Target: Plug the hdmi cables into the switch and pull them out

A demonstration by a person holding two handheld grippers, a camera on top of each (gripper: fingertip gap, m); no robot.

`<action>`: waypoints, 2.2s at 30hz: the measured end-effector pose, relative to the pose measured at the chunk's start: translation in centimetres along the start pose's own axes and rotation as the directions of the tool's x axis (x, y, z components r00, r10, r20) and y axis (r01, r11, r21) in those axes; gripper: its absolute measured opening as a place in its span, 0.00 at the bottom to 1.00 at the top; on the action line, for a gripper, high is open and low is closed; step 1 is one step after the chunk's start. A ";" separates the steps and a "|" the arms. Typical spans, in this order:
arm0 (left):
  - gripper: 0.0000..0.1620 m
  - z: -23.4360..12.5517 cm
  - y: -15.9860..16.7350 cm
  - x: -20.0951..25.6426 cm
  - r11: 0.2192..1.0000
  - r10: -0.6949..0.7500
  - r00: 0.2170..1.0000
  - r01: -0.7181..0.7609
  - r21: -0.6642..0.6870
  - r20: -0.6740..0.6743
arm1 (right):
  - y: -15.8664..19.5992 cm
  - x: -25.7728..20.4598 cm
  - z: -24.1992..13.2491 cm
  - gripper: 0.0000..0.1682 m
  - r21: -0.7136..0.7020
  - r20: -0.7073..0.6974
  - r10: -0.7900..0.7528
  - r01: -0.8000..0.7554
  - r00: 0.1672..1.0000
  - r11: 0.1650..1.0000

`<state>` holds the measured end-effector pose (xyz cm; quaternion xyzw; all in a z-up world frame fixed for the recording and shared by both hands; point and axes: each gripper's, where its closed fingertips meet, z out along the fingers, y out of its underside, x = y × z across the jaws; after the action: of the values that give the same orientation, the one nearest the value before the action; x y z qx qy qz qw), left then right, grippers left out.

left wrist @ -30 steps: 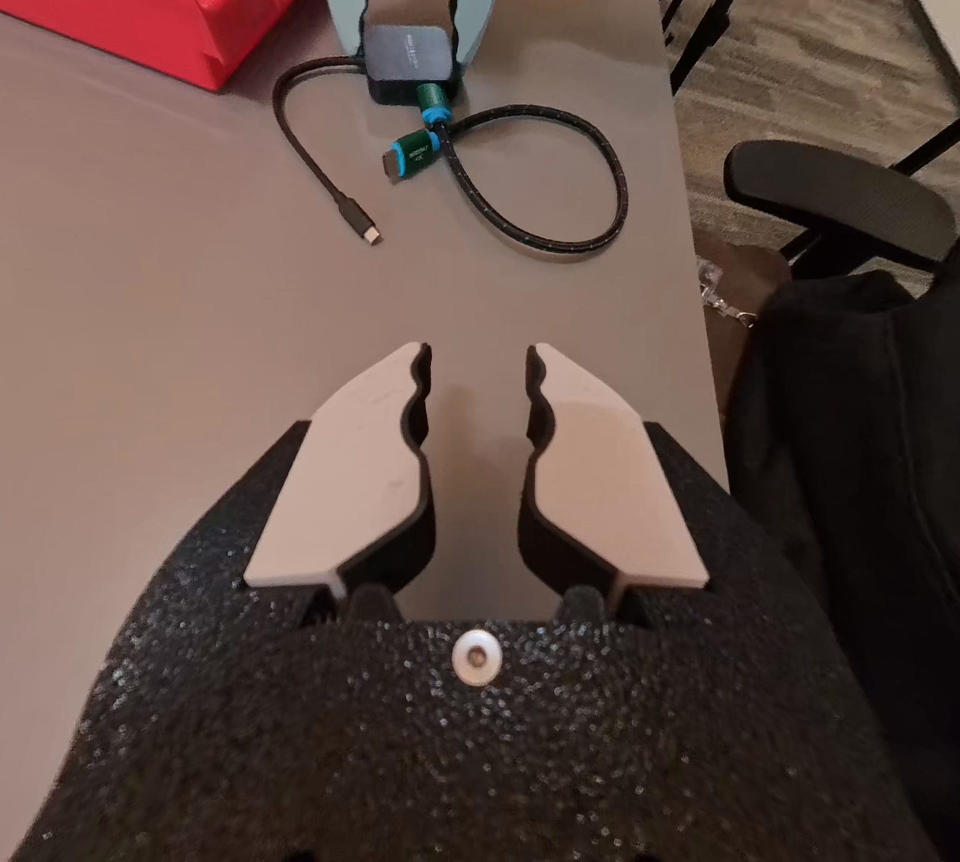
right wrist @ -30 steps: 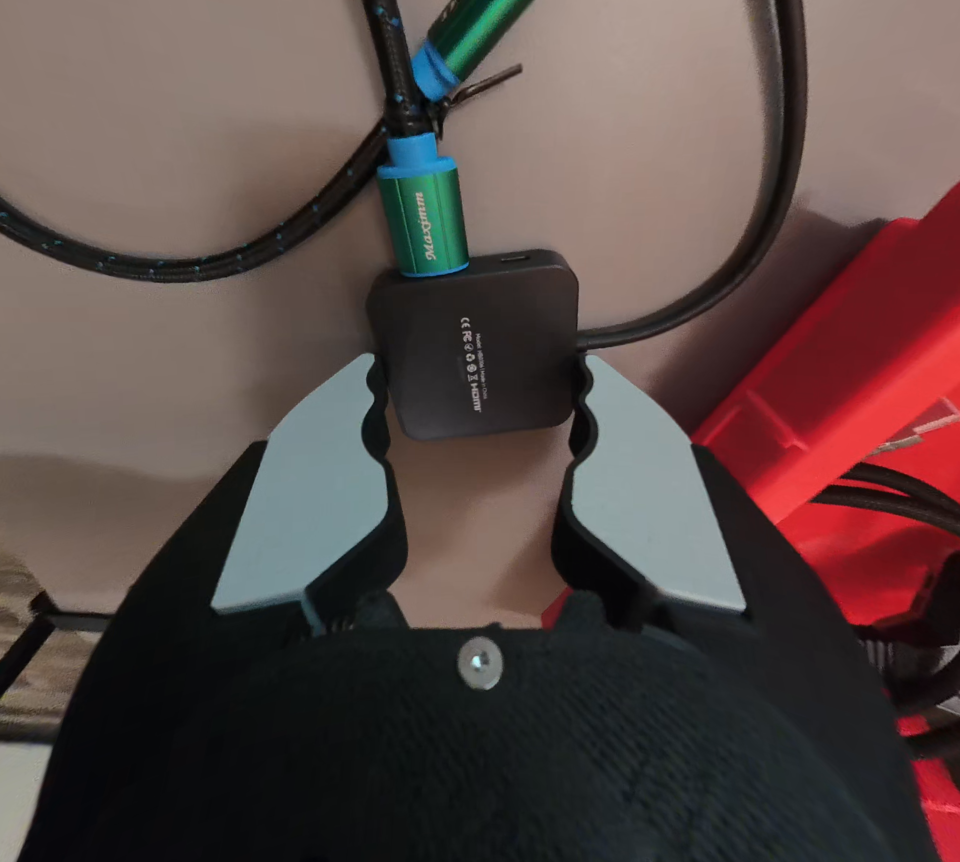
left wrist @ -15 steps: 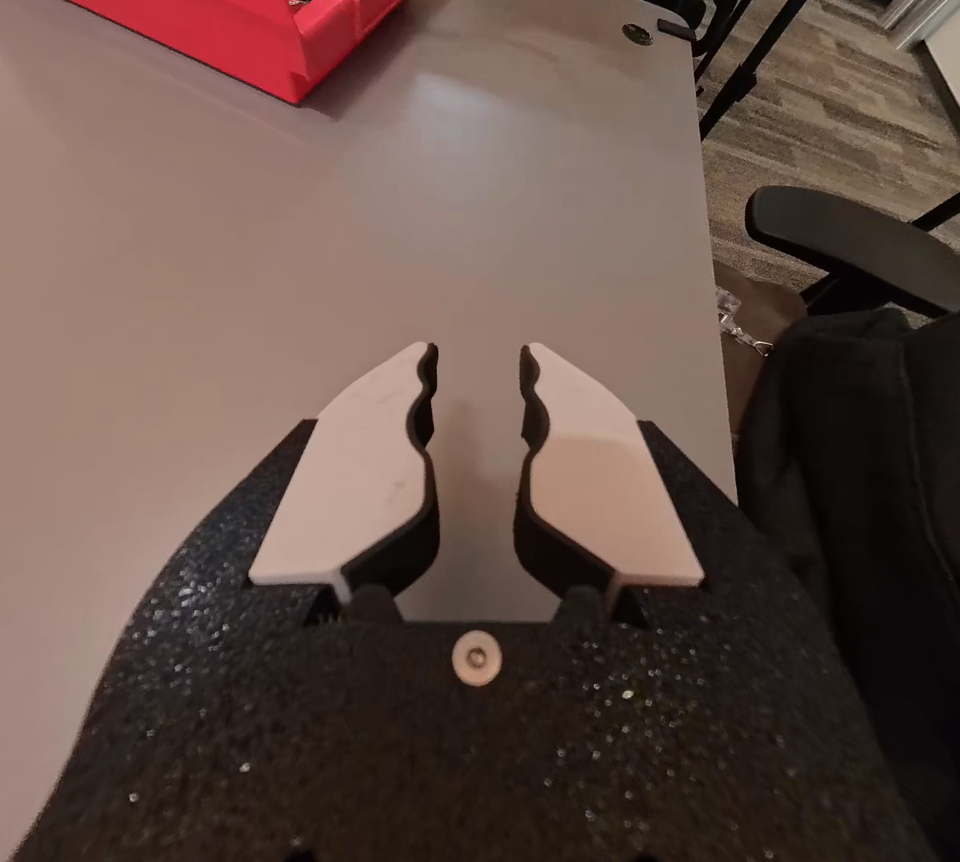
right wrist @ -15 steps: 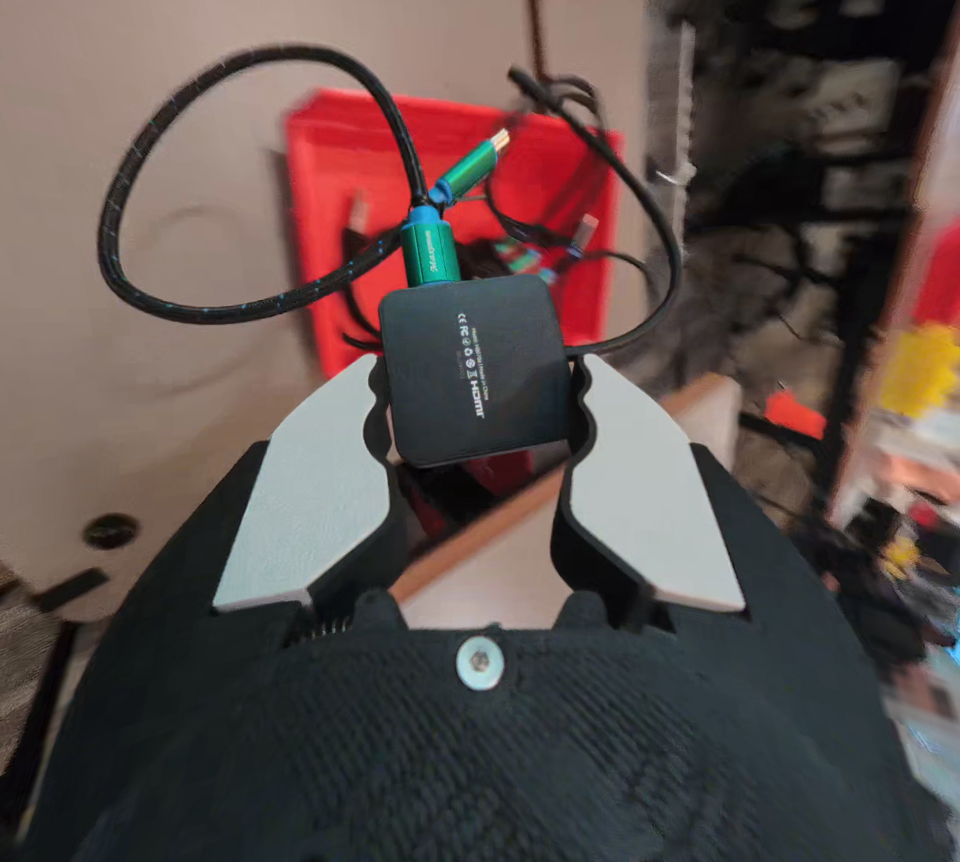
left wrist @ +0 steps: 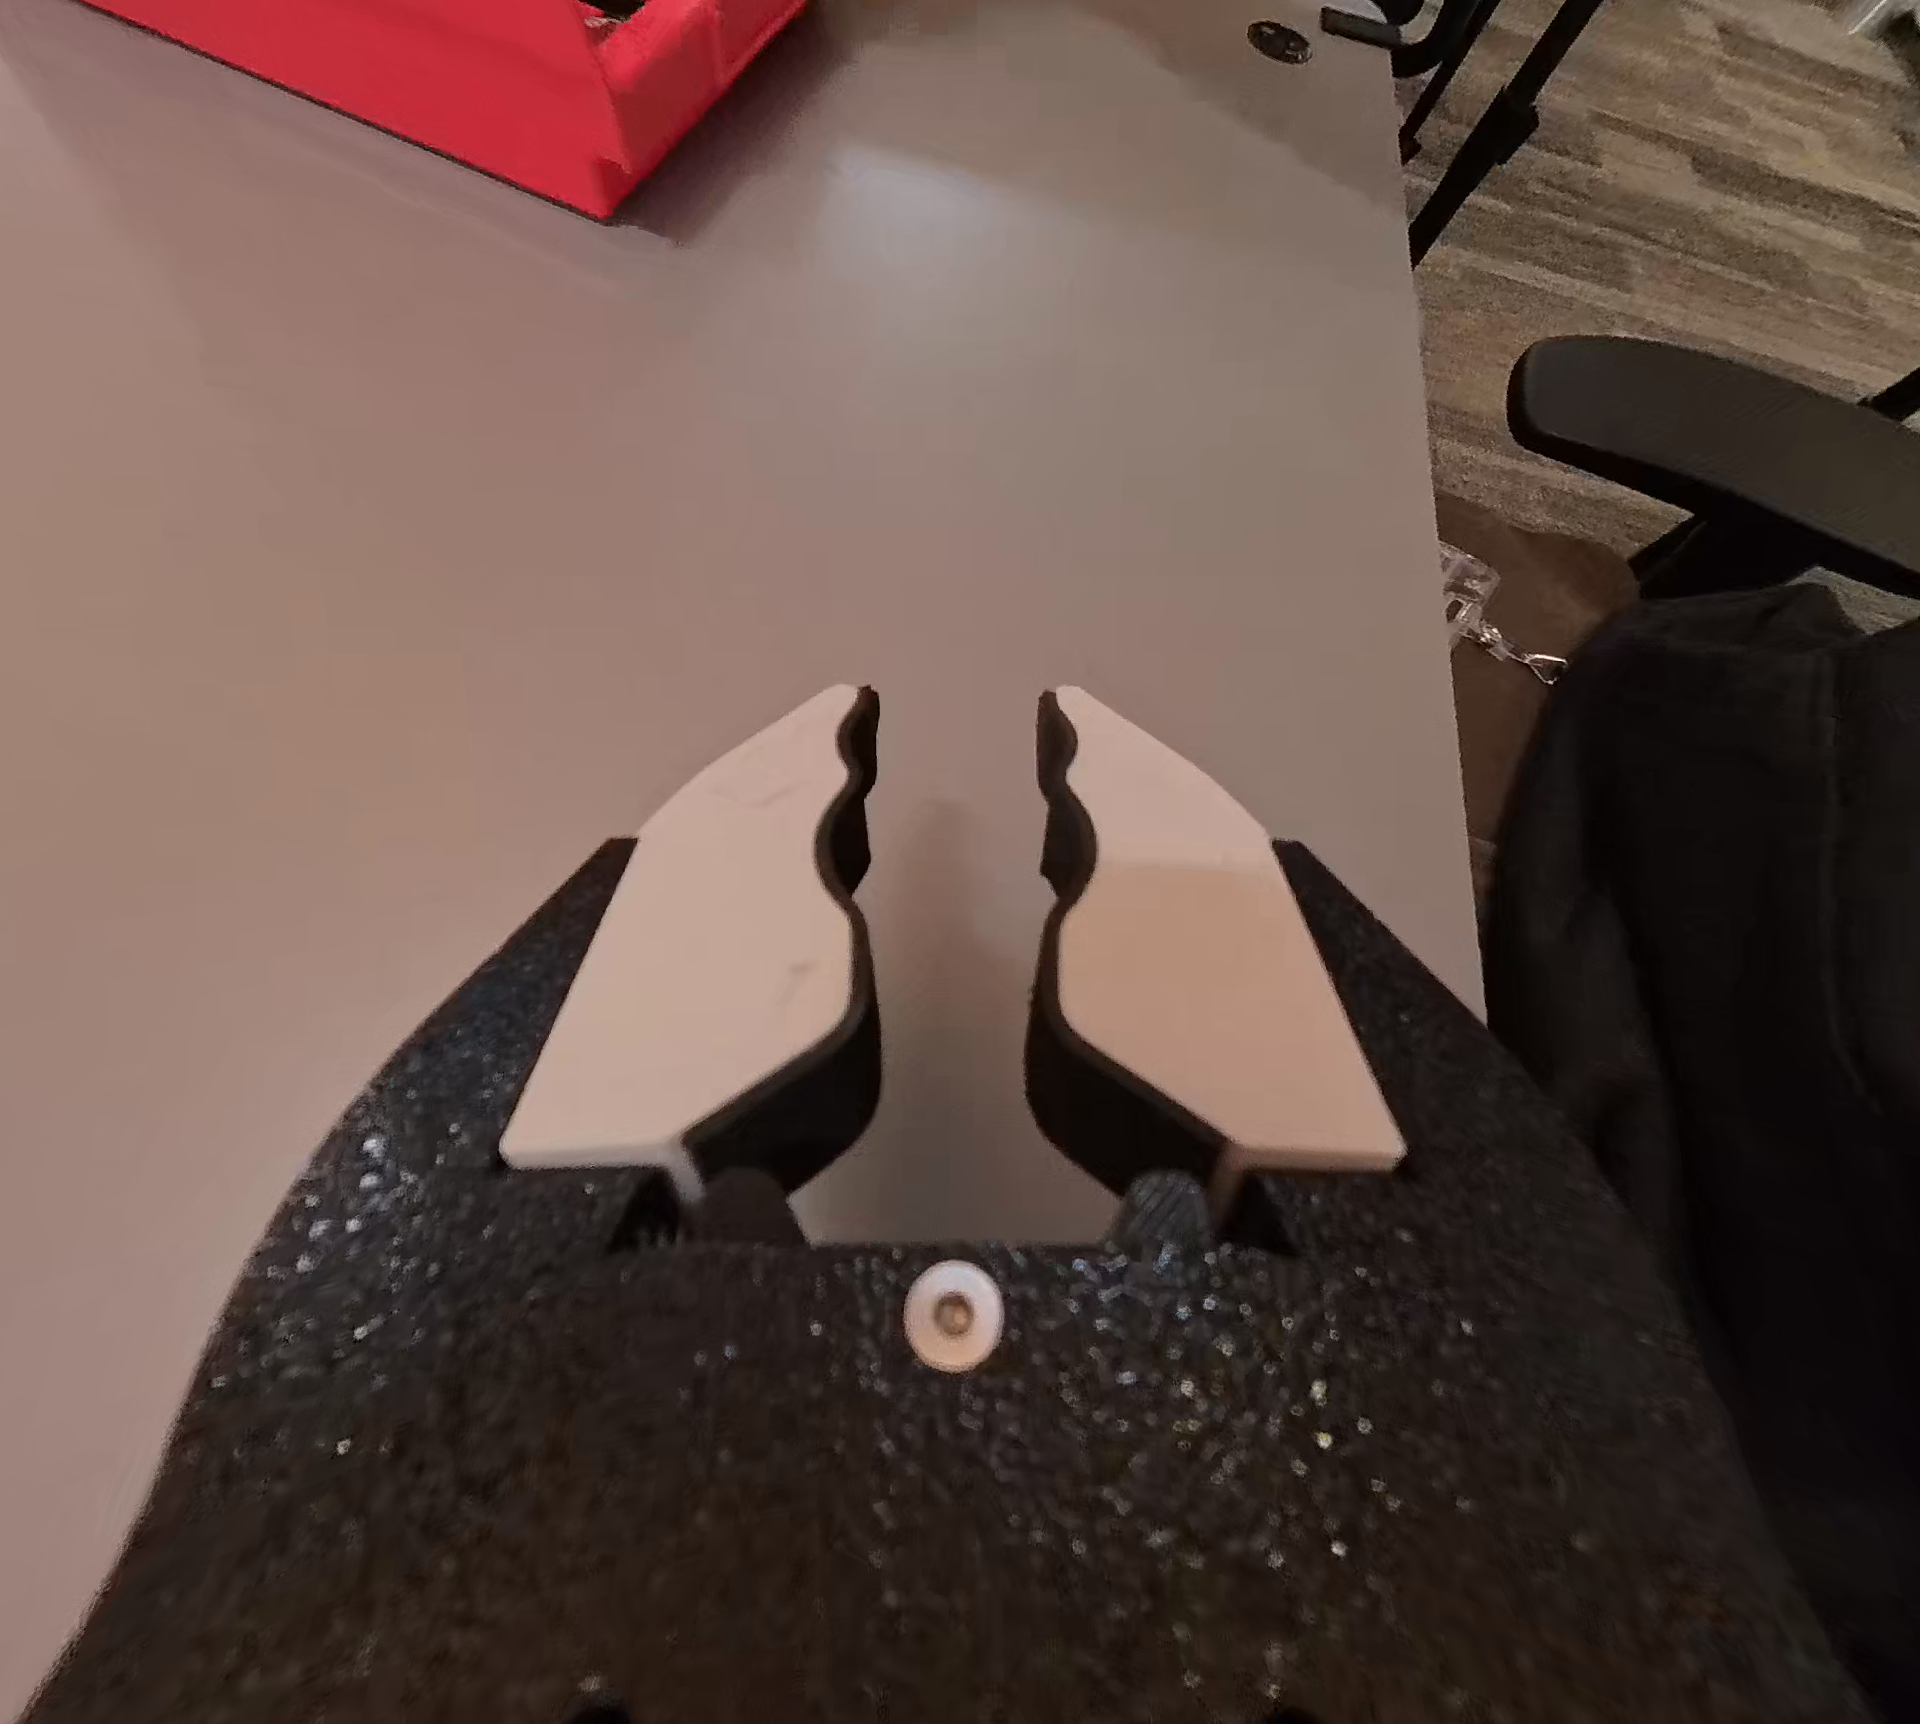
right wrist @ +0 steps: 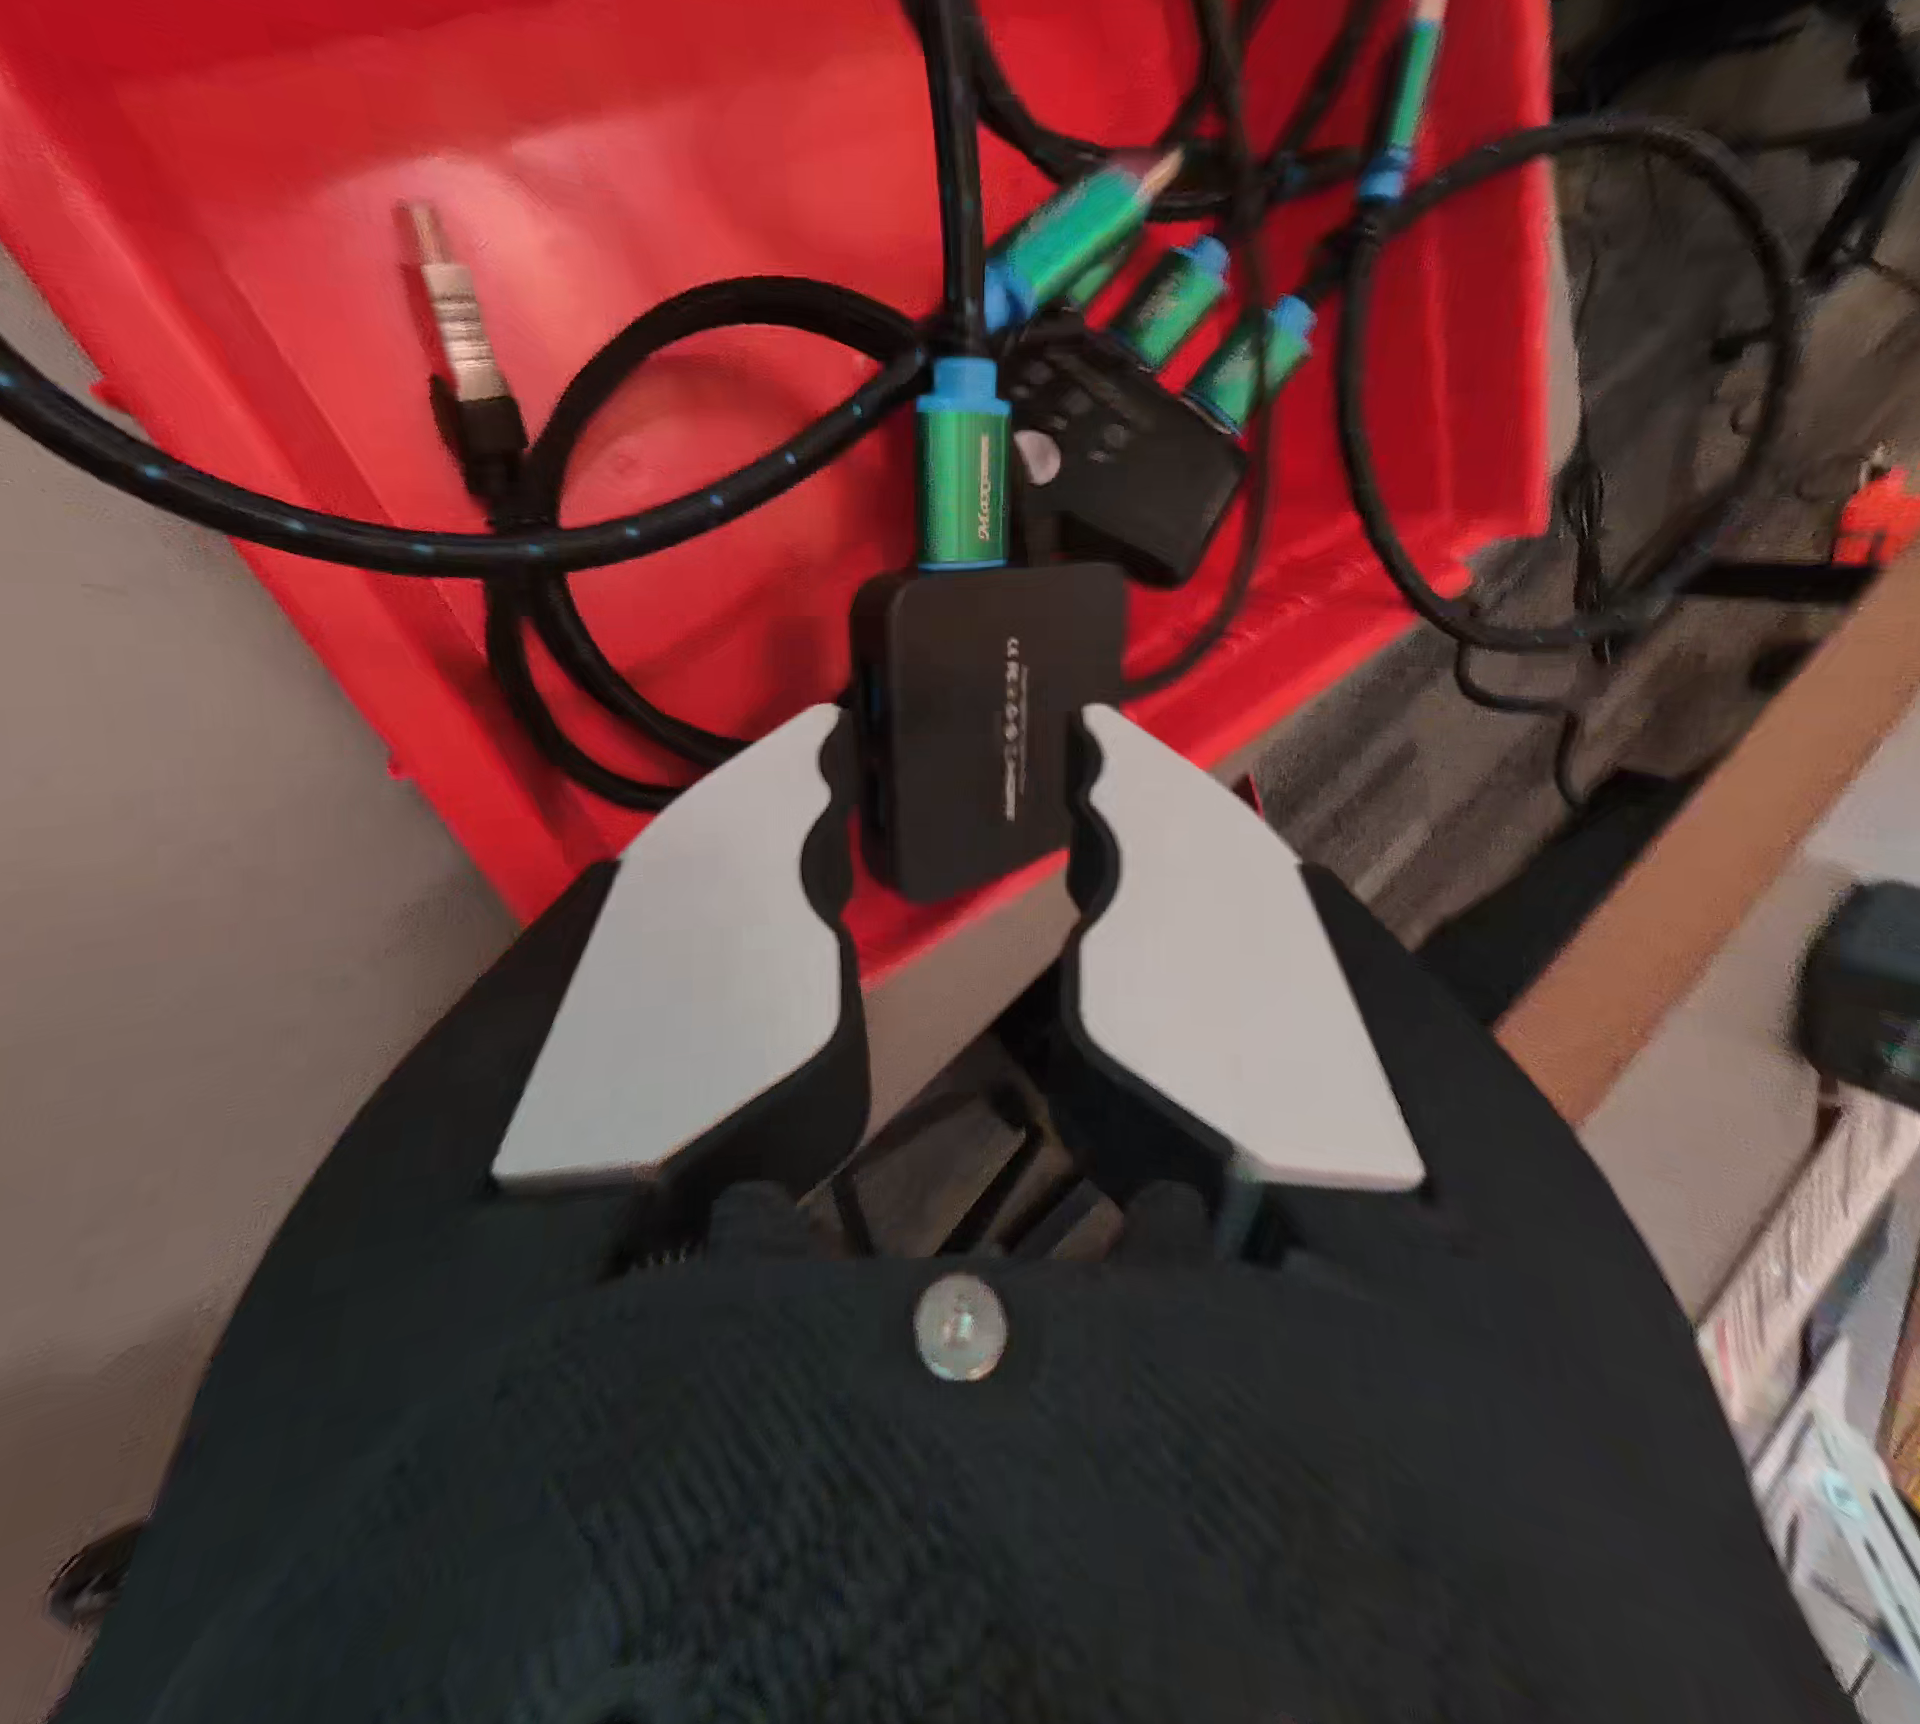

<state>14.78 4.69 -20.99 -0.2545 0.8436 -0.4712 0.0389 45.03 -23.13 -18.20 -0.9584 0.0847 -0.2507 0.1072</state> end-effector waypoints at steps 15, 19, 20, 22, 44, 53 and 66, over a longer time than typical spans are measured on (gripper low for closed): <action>0.21 -1.1 -0.5 -2.2 0.998 -0.007 0.994 -0.001 0.066 0.112 | -9.2 -0.6 -11.5 0.50 0.720 -0.008 0.431 -0.294 0.902 0.629; 0.31 -2.1 -2.0 -4.4 0.989 -0.043 0.959 0.000 0.151 0.281 | -6.0 -7.1 -11.5 0.47 0.816 0.038 0.561 -0.349 0.827 0.460; 0.30 -2.1 -2.5 -4.9 0.983 -0.062 0.951 0.005 0.184 0.302 | -5.0 -8.2 -11.1 0.46 0.828 0.036 0.588 -0.354 0.808 0.435; 0.29 -1.6 -4.2 -5.7 0.965 -0.085 0.943 -0.002 0.261 0.322 | -3.1 -9.6 -10.3 0.40 0.837 0.051 0.638 -0.381 0.768 0.392; 0.22 16.9 -18.3 -22.0 0.783 -0.456 0.806 0.565 -0.259 0.378 | 2.0 -9.4 -9.5 0.24 0.803 0.211 0.659 -0.512 0.722 0.304; 0.28 20.9 -15.4 -23.1 0.660 -0.430 0.749 0.642 -0.390 0.505 | 2.8 -9.4 -7.8 0.25 0.764 0.229 0.678 -0.561 0.698 0.319; 0.03 16.9 -8.0 -20.4 0.609 -0.369 0.805 0.587 -0.533 0.464 | 3.0 -9.6 -7.0 0.31 0.668 0.060 0.720 -0.564 0.691 0.486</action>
<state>40.79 -2.29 -27.40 -0.5399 0.8351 -0.0923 -0.0506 33.00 -25.06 -17.44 -0.7217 0.3594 -0.3124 0.5025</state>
